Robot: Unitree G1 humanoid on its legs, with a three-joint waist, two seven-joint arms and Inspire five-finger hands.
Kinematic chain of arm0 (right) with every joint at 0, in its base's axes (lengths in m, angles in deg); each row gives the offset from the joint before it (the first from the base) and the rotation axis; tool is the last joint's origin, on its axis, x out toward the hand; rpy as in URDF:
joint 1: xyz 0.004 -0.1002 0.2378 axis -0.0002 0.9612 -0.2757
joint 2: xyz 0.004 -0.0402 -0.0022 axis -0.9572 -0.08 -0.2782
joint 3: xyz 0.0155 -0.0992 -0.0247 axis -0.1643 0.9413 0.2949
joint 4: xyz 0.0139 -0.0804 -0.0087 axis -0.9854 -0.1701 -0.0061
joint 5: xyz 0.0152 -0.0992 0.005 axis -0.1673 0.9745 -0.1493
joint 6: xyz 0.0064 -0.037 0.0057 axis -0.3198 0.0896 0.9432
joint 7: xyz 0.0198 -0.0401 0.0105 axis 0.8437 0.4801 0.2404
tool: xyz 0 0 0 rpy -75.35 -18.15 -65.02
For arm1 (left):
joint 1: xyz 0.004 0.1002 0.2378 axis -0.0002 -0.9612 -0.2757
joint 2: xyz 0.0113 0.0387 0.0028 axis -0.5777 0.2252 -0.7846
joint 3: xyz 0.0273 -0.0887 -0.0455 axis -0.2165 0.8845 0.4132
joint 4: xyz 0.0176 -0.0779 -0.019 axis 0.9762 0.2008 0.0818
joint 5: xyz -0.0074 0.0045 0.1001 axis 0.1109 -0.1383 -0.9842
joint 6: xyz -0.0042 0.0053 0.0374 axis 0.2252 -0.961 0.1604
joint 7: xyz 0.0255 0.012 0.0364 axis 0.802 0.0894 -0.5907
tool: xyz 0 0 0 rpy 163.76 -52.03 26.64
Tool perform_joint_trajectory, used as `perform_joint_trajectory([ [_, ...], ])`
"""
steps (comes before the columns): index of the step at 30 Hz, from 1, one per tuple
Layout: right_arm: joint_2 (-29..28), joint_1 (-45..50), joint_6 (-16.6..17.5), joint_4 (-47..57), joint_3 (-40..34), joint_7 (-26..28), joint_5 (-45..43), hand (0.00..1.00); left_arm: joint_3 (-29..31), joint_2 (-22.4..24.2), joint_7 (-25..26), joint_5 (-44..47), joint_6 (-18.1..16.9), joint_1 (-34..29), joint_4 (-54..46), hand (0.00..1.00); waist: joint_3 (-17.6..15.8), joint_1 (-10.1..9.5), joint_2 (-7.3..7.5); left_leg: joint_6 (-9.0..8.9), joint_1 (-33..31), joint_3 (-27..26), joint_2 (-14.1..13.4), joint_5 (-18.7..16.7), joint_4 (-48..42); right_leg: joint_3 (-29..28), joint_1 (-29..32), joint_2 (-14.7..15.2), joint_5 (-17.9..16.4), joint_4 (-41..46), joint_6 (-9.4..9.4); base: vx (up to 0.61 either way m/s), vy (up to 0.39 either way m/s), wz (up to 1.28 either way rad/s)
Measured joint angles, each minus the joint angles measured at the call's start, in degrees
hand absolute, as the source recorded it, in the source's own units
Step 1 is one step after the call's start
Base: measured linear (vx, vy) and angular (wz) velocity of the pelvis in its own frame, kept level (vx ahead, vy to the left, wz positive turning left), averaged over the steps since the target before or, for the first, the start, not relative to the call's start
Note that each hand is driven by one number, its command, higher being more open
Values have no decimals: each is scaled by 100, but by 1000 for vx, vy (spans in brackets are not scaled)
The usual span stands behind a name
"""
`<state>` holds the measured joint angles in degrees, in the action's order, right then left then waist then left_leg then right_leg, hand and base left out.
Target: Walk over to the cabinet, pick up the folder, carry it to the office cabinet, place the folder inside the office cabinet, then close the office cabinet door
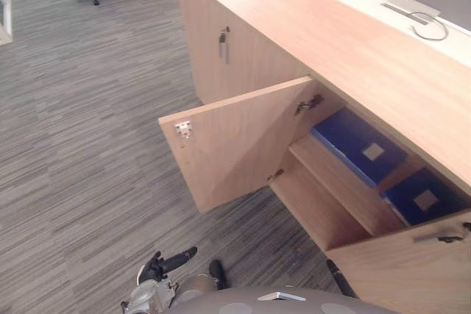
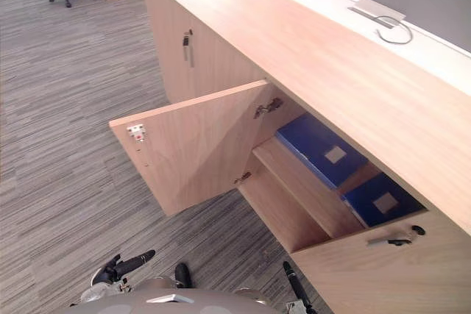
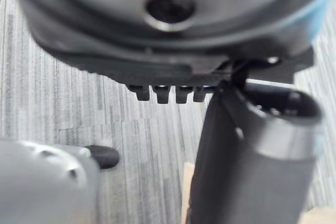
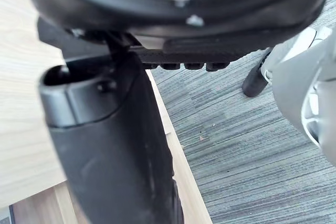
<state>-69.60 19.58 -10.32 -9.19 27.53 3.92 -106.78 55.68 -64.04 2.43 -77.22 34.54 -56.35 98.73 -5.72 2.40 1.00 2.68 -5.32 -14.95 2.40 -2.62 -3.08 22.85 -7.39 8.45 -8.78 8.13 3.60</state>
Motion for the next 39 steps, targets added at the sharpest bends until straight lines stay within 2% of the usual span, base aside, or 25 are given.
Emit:
perform_joint_trajectory([
  [1, -4, 22, -8, 1, -173, 6, 59, 100, 209, 2, -5, 112, 43, -22, -170, 100, 61, -19, -52, -39, 211, -19, 64, 254, 655, -47, 77, -28, 142, -52, -59, -11, 169, 28],
  [3, -39, 60, -14, 14, -330, 34, 165, 100, 438, -48, -4, 238, 61, -17, -334, 100, 91, 23, -171, -30, 183, 33, 54, 440, 854, -93, 133, -87, 268, -102, -58, 17, 127, 28],
  [7, -118, 246, -146, 6, -344, 85, 189, 100, 818, -207, 32, 570, 185, -96, -941, 100, 166, 9, -294, 26, 175, 55, 114, 417, 854, -135, 122, -44, 309, -106, -92, 56, 33, 9],
  [12, -179, 387, -240, 128, -100, 189, 214, 100, 798, -235, -39, 558, 189, -265, -2214, 100, 266, -63, -296, 53, 234, 57, 137, 398, 854, -148, 114, -12, 309, -33, -97, 79, -23, 0],
  [17, -209, 405, -257, 244, 187, 250, 436, 100, 617, -243, -70, 460, 297, -277, -2700, 100, 320, -55, -257, 49, 431, 32, 133, 346, 853, -279, 31, 1, 285, 78, -131, 87, -41, -4],
  [20, -202, 383, -263, 260, 310, 312, 441, 100, 229, -366, -98, 423, 364, -285, -2993, 100, 342, -75, -242, 39, 466, -48, 124, 327, 853, -299, 25, 5, 268, 74, -153, 66, -66, -11],
  [26, -197, 391, -288, 353, 335, 351, 672, 100, -630, -1019, -493, -61, 416, -269, -3666, 100, 369, -67, -286, 28, 587, -271, 63, 316, 853, -481, 19, -21, 267, 60, -154, 50, -77, -21],
  [30, -192, 395, -303, 354, 234, 433, 673, 100, -1232, -1380, -737, -726, 405, -19, -3931, 100, 386, -57, -329, 29, 598, -353, 31, 318, 852, -511, 25, -49, 267, 19, -154, 28, -74, -11],
  [34, -184, 418, -340, 350, 48, 469, 706, 100, -2481, -1895, -1101, -1572, 229, 141, -4426, 100, 386, -57, -360, 36, 601, -396, 2, 331, 852, -500, 19, -63, 267, -24, -154, 18, -82, -7],
  [39, -142, 435, -346, 332, -36, 493, 876, 100, -2948, -2479, -1370, -1595, 170, 169, -4592, 100, 387, -66, -371, 35, 592, -378, -11, 362, 851, -442, 12, -55, 268, -28, -152, 18, -64, 4],
])
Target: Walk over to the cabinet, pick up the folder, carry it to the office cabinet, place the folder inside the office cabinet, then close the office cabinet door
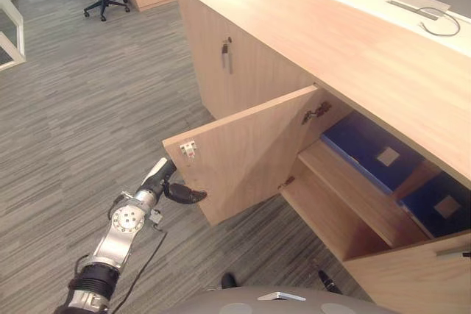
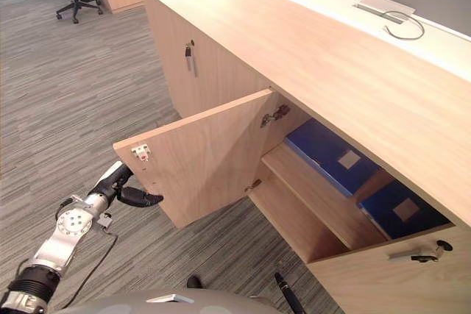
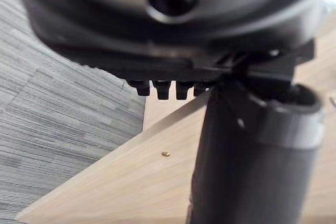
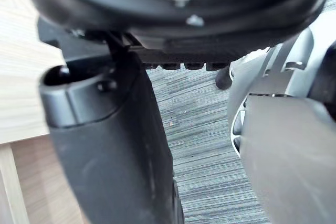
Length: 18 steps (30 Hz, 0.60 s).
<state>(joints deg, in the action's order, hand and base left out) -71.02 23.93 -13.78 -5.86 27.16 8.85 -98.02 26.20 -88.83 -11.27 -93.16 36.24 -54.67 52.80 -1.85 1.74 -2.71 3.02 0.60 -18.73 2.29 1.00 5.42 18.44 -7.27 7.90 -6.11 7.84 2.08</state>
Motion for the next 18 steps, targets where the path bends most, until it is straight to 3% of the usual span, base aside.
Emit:
perform_joint_trajectory([
  [11, 229, -57, 4, -228, 204, 128, -16, 100, -1359, -858, -188, -309, 4, 164, -938, 100, -11, -67, 30, 84, -240, 318, 51, 204, -8, 300, 32, 6, 44, -66, 71, -20, -41, 17],
  [13, 315, -23, 1, -361, 279, 186, -72, 100, -1736, -868, -310, -479, 12, 161, -1379, 100, -12, -193, 34, 126, -343, 371, 98, 246, -20, 299, 62, 23, 55, -125, 87, -49, -6, 23],
  [18, 376, -15, 8, -392, 515, 205, -103, 100, -2416, -605, -416, -337, -28, 164, -2604, 100, 13, -161, 106, 173, -411, 302, 134, 277, -21, 153, 149, 73, 99, -144, 158, -82, 35, -7],
])
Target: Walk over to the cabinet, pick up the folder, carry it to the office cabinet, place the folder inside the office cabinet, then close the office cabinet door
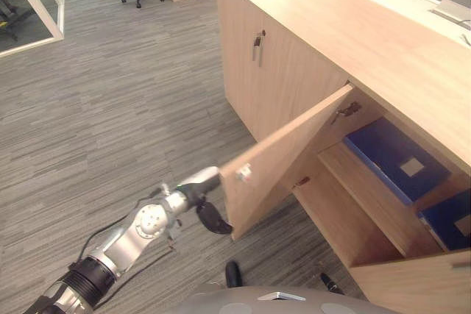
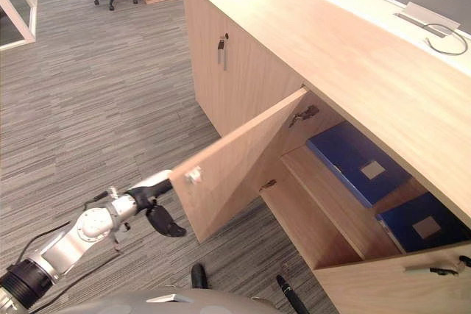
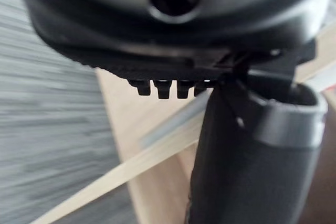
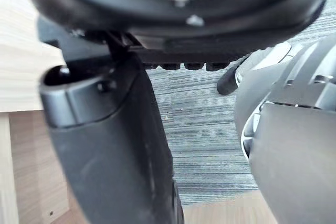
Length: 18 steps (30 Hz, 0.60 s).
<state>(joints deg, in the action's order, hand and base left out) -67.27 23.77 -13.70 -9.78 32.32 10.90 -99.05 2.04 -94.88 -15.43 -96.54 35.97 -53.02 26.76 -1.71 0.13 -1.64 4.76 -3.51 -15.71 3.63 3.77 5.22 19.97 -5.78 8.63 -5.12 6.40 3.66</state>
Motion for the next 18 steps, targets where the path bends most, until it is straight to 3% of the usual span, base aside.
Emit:
perform_joint_trajectory([
  [2, -8, 18, -8, -16, 176, -9, -4, 100, -138, 467, -188, 648, -134, 0, -97, 100, 35, 24, 62, -2, -19, -86, 26, 6, 19, 0, -4, 17, -6, -92, 5, -123, 21, -31],
  [6, -8, 95, -12, -14, 567, -12, 10, 100, -848, 833, -411, 1404, -276, -22, -406, 100, 38, 170, 89, -21, -26, -131, 137, 37, 22, 16, -37, 88, -293, -211, 87, -118, -19, -7],
  [7, -4, 97, -12, -13, 581, -13, 23, 100, -940, 873, -473, 1471, -285, -34, -449, 100, 31, 188, 67, -30, -26, -130, 143, 43, 22, 20, -30, 103, -307, -213, 174, -108, -25, 3],
  [10, -4, 236, -38, -25, 581, -23, 70, 100, -1260, 1189, -670, 1582, -327, -252, -665, 100, 89, 210, -51, -60, -17, -57, 135, 64, 23, 40, -32, 101, -312, -186, 186, -80, 1, 7],
  [18, 8, 205, -145, -36, 779, -19, 98, 100, -1514, 1358, -784, 1763, -332, -223, -414, 100, 72, 310, -11, -97, -196, -42, 128, 120, 23, 28, 90, 61, -311, -239, 187, -9, 18, 6],
])
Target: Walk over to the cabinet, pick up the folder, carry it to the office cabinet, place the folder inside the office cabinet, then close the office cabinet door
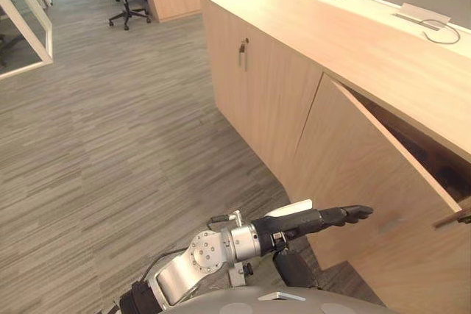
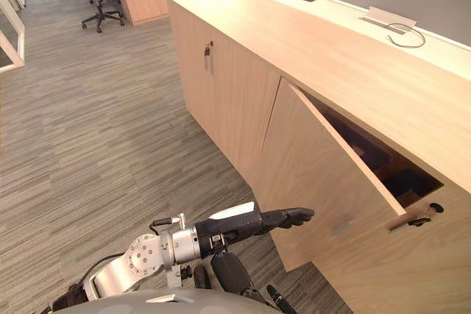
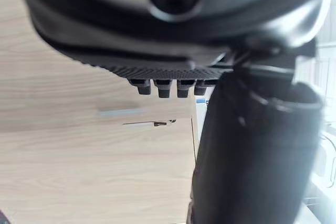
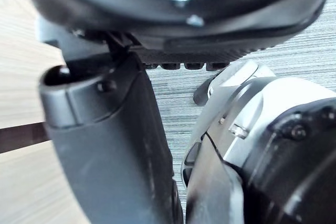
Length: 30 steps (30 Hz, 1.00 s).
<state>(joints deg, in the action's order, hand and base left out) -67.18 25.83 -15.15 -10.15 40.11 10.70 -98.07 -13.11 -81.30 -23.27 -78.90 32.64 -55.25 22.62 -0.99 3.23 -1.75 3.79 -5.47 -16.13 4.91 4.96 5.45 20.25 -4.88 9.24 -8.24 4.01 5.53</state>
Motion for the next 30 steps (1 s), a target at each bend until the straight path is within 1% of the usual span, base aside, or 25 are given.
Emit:
perform_joint_trajectory([
  [2, -10, -60, -3, -6, 30, 0, 2, 100, 16, 61, -9, -22, -3, 0, 364, 100, -24, 19, 33, 2, -2, -62, 19, -2, 0, -77, 15, -11, 1, -27, -2, 36, 45, -16],
  [4, -10, -117, -9, -6, 64, -3, 8, 100, 212, 292, 11, -29, 0, -52, 1108, 100, -39, 12, 58, 17, -3, -163, 28, -13, 0, -258, 66, -11, 2, -30, -4, 29, 61, -22],
  [5, -11, -152, -10, -4, 143, -3, 16, 100, 496, 517, 65, -81, 6, -145, 1669, 100, -49, 18, 72, 43, -5, -215, 32, -32, 0, -350, 91, -12, 3, -31, -6, 22, 58, -17],
  [6, -12, -163, -10, -4, 185, -2, 17, 100, 657, 630, 111, -151, 7, -194, 1954, 100, -54, 18, 81, 54, -4, -244, 32, -40, 0, -374, 100, -8, 3, -32, -6, 24, 69, -23],
  [7, -22, -196, -11, -2, 252, -8, 23, 100, 1125, 854, 268, -515, 18, -292, 2649, 100, -69, 9, 104, 70, -11, -299, 32, -53, 0, -477, 135, -12, 3, -36, -7, 11, 42, -18],
  [8, -30, -213, -11, 4, 257, -10, 25, 100, 1334, 933, 319, -606, 23, -324, 2945, 100, -73, 8, 111, 75, -17, -315, 31, -57, 0, -507, 151, -14, 3, -37, -7, 11, 48, -20],
  [9, -63, -235, -8, 43, 257, -25, 25, 100, 1764, 1074, 488, -888, 18, -378, 3560, 100, -79, 9, 120, 89, -25, -353, 28, -68, 0, -547, 178, -13, 4, -37, -8, 6, 36, -14],
  [10, -81, -249, -7, 52, 257, -36, 25, 100, 1993, 1152, 574, -1003, 9, -376, 3931, 100, -96, 4, 147, 98, -23, -389, 22, -75, 0, -585, 191, -16, 4, -37, -8, 7, 42, -18],
  [12, -134, -293, -2, 59, 267, -99, 24, 100, 2796, 1308, 1123, -1847, -16, -191, 5701, 100, -109, 7, 170, 117, -14, -466, 9, -93, -1, -678, 204, -29, 6, -42, -12, 9, 46, -16],
  [13, -148, -306, -2, 58, 273, -128, 24, 100, 3027, 1317, 1265, -2047, -8, -129, 6157, 100, -121, 9, 189, 119, -15, -491, 2, -95, -1, -690, 213, -31, 7, -42, -14, 8, 36, -19],
  [14, -183, -318, 9, 66, 260, -172, 23, 100, 3559, 1337, 1541, -2366, 27, -107, 6922, 100, -141, 8, 232, 126, -10, -578, -23, -102, -1, -764, 234, -46, 8, -44, -20, 11, 26, -18],
  [15, -233, -311, 31, 98, 195, -229, 19, 100, 4355, 1323, 1788, -2463, 169, -83, 7408, 100, -167, 15, 256, 126, -5, -624, -47, -105, -3, -822, 227, -81, 16, -82, -51, 11, 32, -21],
  [17, -241, -300, 26, 88, 113, -235, 18, 100, 4872, 1285, 2015, -2500, 193, -180, 7568, 100, -166, -5, 255, 148, 56, -740, -76, -148, -34, -913, 182, -96, 10, -116, -68, 12, 27, -27],
  [18, -249, -314, 28, 90, 4, -226, 5, 100, 5329, 1299, 2121, -2336, 223, -352, 7602, 100, -170, -12, 234, 178, 29, -872, -158, -281, -257, -1005, 159, -109, -38, -102, -146, 22, 26, -37],
  [19, -256, -324, 30, 94, -62, -210, 0, 100, 5609, 1348, 2175, -2035, 222, -436, 7605, 100, -193, -13, 212, 190, -133, -928, -277, -543, -738, -1075, 129, -134, -73, -96, -199, 35, 22, -43],
  [21, -195, -324, 41, 100, -240, -210, -14, 100, 6187, 1595, 2306, -1336, 213, -526, 7574, 100, -326, -161, 6, 46, -584, -962, -746, -1299, -2192, -1138, 5, -247, -106, -84, -200, -11, 0, -31],
  [22, -172, -318, 48, 100, -251, -226, -26, 100, 6294, 1683, 2385, -1066, 203, -563, 7570, 100, -362, -165, -62, -24, -647, -928, -801, -1410, -2385, -1136, -18, -267, -105, -76, -195, -54, 18, -7],
  [23, -161, -294, 79, 100, -250, -242, -57, 100, 6483, 1828, 2495, -666, 209, -645, 7577, 100, -341, -154, -104, -244, -657, -901, -782, -1543, -2447, -1173, -30, -250, -104, -64, -196, -34, 97, -5],
  [24, -256, -302, 150, 95, -205, -264, -83, 100, 6708, 1836, 2575, -177, 184, -666, 7586, 100, -357, -175, 131, -300, -839, -572, -686, -1792, -3182, -1299, 25, -6, -52, -68, -184, -38, 115, -19],
  [25, -260, -318, 167, 98, -218, -270, -118, 100, 6834, 1881, 2621, 36, 188, -713, 7604, 100, -368, -229, 85, -12, -1077, -72, -708, -1862, -3918, -1314, 69, -10, -33, -2, -177, -38, 120, -74],
  [26, -212, -317, 206, 210, -180, -272, -265, 100, 7025, 2025, 2715, 439, 192, -902, 7645, 100, -388, -379, -116, -266, -1035, 925, -855, -2078, -4375, -1463, 95, -222, -11, 34, -91, -45, 94, -86],
  [27, -168, -276, 267, 325, -60, -294, -314, 100, 7077, 2139, 2740, 520, 207, -1018, 7723, 100, -386, -401, -248, -248, -841, 1254, -904, -2371, -4068, -1637, 52, -337, 99, -32, 82, 31, 155, -96],
  [28, -173, -259, 321, 348, 318, -329, -319, 100, 7034, 2137, 2783, 590, 239, -1123, 7846, 100, -351, -396, -157, -357, -634, 1128, -739, -2318, -3685, -1887, 34, -216, 183, -84, 139, 75, 147, -49],
  [29, -200, -256, 314, 344, 402, -320, -354, 100, 7044, 2120, 2742, 691, 245, -1163, 7859, 100, -313, -393, -66, -367, -559, 1078, -687, -2208, -3463, -1877, 76, -183, 187, -61, 141, 126, 71, -37],
  [30, -253, -249, 311, 330, 616, -329, -348, 100, 6979, 2037, 2636, 675, 214, -1189, 7851, 100, -233, -402, 68, -326, -411, 926, -580, -1982, -2960, -1800, 195, -201, 212, 0, 100, 97, -25, -16],
])
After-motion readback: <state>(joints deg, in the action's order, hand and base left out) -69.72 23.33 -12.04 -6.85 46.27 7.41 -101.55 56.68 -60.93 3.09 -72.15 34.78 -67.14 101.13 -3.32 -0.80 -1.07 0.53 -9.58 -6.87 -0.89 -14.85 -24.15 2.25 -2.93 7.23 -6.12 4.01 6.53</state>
